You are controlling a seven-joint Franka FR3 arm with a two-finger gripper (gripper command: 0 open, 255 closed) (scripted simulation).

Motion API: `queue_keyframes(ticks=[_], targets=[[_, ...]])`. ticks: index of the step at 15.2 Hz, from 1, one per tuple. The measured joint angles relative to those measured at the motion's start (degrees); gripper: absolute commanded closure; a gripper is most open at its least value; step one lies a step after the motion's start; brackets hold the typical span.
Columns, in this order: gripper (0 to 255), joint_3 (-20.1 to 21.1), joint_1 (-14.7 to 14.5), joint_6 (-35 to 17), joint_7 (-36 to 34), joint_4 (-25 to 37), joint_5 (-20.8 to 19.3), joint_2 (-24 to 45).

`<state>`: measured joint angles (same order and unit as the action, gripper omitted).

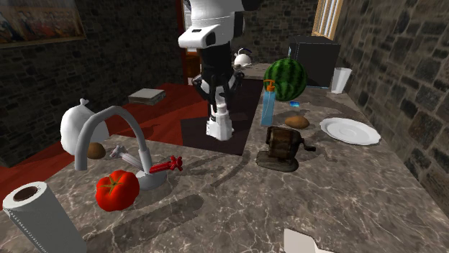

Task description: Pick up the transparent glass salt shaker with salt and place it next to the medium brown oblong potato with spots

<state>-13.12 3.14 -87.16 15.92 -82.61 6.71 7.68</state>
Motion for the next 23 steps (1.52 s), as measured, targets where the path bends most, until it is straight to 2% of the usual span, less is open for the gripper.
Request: queue_keyframes(ticks=[7, 12, 23], targets=[[255, 4.08, -4.65, -4.03, -8.35, -16.12, -2.19, -13.12], [255, 7.45, -6.81, -4.9, -13.98, -24.97, -2.54, -21.6], [255, 16.77, -11.62, -5.27, -27.38, -36.71, 0.68, -34.3]])
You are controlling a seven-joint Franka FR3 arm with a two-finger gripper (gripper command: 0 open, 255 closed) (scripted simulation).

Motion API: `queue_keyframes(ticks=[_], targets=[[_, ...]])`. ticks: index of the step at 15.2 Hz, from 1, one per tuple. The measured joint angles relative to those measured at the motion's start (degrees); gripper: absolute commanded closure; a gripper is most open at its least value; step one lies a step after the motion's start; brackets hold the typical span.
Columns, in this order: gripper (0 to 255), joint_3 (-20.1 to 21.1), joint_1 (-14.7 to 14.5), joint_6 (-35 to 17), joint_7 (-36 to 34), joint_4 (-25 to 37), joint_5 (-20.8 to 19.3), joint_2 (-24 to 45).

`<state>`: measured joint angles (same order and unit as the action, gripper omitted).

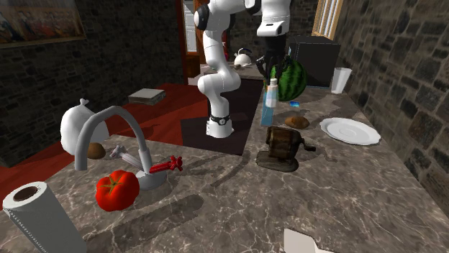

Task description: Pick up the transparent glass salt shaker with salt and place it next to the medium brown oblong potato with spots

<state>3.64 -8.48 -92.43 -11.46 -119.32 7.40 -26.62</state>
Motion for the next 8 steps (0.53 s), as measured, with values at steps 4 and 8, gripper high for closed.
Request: queue_keyframes(ticks=[4, 8], targets=[[255, 3.75, -1.86, 0.23, -5.03, -2.48, 2.06, -3.36], [255, 4.81, -2.39, -2.07, -6.0, -6.17, 2.78, -4.88]])
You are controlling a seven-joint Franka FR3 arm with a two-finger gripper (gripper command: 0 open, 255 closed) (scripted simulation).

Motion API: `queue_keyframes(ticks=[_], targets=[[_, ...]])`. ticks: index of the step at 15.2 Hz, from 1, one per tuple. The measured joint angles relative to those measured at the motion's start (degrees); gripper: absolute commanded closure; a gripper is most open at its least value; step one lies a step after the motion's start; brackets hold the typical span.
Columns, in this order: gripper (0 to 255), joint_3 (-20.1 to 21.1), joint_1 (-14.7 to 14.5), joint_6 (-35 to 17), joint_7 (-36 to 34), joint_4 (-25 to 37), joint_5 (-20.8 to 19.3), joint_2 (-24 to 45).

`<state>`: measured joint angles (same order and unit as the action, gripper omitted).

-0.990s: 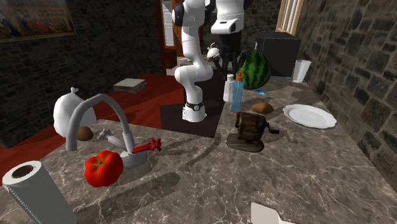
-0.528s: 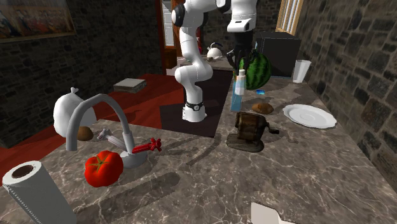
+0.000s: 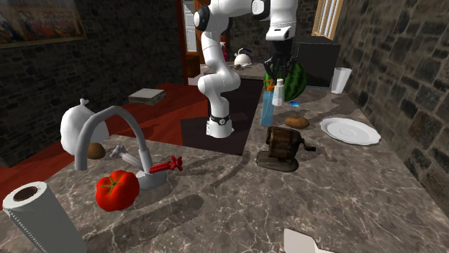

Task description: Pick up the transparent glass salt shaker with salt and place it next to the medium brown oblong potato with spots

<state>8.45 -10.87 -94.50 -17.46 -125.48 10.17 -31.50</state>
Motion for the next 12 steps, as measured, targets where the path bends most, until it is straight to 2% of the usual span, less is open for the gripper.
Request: queue_keyframes(ticks=[12], targets=[[255, 0.76, -0.29, -8.78, 0.81, -9.5, 0.74, -0.68]])
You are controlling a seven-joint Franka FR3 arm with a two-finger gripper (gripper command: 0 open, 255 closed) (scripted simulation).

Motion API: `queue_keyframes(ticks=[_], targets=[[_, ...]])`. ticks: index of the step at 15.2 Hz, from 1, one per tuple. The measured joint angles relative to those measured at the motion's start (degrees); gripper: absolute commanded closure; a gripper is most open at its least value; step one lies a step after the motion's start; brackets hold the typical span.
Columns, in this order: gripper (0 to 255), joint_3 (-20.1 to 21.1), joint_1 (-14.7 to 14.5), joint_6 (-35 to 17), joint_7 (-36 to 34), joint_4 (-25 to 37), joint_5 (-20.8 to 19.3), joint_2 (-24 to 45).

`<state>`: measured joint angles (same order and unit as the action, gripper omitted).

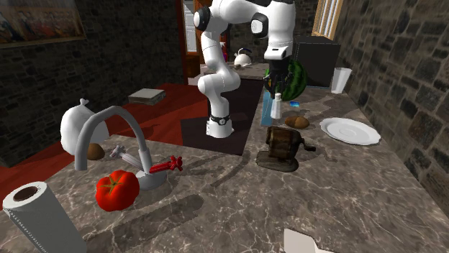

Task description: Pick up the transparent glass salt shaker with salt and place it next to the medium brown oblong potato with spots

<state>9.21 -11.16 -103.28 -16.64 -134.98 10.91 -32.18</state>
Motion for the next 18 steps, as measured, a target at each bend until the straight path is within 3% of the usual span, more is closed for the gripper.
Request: queue_keyframes(ticks=[18], targets=[[255, 1.27, -0.44, -13.88, 1.34, -11.37, 1.34, 2.55]])
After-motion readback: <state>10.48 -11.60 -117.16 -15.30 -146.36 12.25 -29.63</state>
